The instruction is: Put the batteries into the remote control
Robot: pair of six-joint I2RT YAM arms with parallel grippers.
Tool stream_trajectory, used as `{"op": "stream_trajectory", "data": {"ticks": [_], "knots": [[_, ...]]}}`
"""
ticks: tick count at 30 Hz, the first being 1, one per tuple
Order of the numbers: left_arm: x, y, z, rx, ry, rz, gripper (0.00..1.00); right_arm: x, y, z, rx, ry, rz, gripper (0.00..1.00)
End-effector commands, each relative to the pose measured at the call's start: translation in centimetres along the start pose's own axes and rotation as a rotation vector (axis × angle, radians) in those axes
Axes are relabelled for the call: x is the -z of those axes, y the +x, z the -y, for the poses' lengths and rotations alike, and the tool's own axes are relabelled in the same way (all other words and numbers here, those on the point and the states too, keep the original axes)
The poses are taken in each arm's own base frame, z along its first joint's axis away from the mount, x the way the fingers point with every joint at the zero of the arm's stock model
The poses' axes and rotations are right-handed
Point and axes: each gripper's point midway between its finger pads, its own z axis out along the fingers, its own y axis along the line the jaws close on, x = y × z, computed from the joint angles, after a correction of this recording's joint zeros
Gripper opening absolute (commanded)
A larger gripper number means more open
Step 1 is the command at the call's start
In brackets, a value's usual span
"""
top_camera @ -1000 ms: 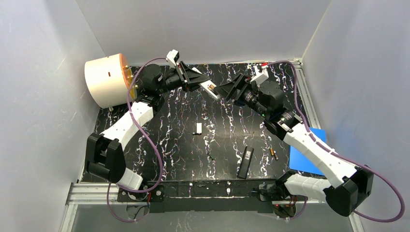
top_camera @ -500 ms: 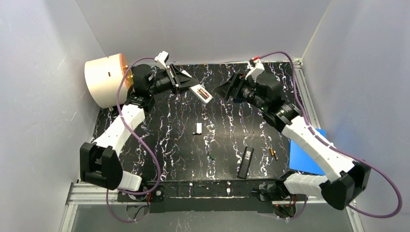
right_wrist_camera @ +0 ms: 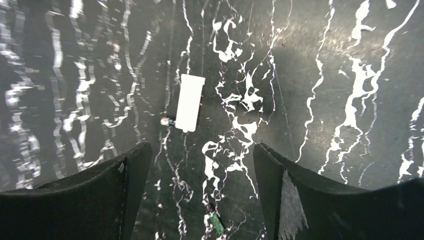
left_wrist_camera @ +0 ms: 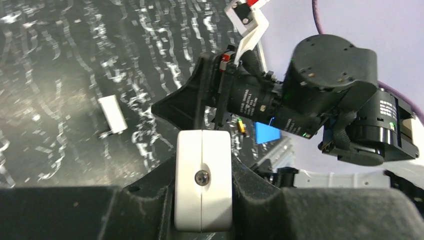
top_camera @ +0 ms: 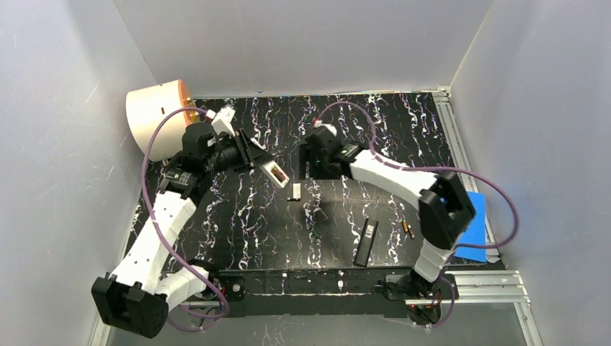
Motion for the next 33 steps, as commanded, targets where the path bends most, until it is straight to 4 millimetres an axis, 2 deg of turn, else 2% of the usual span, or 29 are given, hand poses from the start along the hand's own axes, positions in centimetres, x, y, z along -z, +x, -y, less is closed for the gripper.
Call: {"op": "stream_trajectory", "data": {"ticks": [1,5,12,18,24,28,33], "knots": [[2.1,1.3,-3.2,-0.031,-0.162,0.033,0.0,-1.5,-0.6,-0.8,0.03,0.137,0.065,0.84],[3.2,2.2,-4.3,-0.032,-0.211,0.038,0.0,-4.1,1.0,-1.2,0.073,0.186,0.001,0.85],[3.7,3.6,-5.0,-0.002,-0.218,0.035,0.0,-7.1,2.9,-2.0,0.102,0.248,-0.053,0.82],[3.7,4.8,-5.5,0.019,-0.213,0.021,0.0,-9.4,3.4,-2.4,0.11,0.291,-0.086,0.72],[3.8,5.1,-5.7,0.014,-0.21,0.028,0.0,-10.1,4.8,-1.2,0.086,0.372,-0.124,0.62],[3.7,5.2,-5.9,0.012,-0.211,0.026,0.0,-9.6,4.7,-0.4,0.076,0.431,-0.096,0.6],[3.6,5.4,-6.0,0.015,-0.207,0.025,0.0,-10.1,6.2,-0.4,0.031,0.417,-0.138,0.54]]}}
